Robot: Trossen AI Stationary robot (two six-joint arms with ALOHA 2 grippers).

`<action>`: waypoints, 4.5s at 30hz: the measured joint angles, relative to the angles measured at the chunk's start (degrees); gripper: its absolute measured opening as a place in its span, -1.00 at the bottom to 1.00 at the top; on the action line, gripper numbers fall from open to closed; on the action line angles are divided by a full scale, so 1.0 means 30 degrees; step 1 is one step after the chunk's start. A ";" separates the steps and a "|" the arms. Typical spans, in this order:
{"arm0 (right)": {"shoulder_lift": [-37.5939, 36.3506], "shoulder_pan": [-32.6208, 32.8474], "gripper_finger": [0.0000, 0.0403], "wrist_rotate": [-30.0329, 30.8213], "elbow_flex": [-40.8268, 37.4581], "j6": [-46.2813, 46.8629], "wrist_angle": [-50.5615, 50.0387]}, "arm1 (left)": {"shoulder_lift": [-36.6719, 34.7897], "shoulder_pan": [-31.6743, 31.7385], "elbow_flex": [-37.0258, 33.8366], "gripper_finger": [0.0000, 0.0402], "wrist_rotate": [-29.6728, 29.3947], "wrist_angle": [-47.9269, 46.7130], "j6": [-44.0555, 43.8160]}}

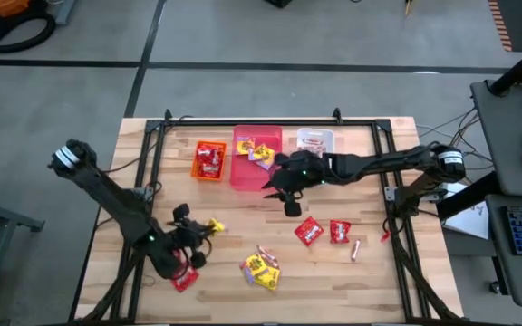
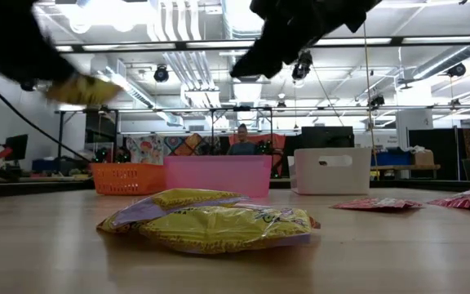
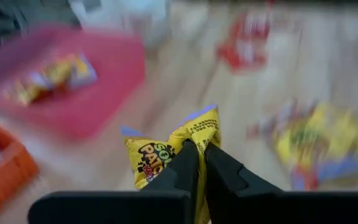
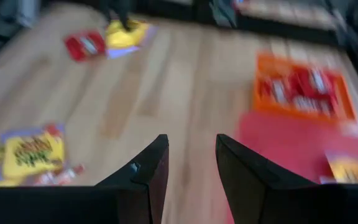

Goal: Organize candy in baskets

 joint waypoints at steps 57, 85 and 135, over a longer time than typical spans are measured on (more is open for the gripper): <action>0.6455 0.2838 0.09 -0.3622 0.2304 -0.2989 1.4571 | 0.2232 0.2787 -0.6783 -1.00 0.6145 3.2065 1.9368; 0.6477 0.2838 -0.67 -0.3736 0.2526 -0.5735 1.3879 | 0.2232 0.3140 -0.6798 -1.00 0.6094 3.2318 1.9353; 0.8634 -0.5538 -0.88 -0.0445 0.7112 0.8492 -0.3220 | 0.2166 0.3118 -0.9078 -0.31 -0.2256 2.9818 1.3625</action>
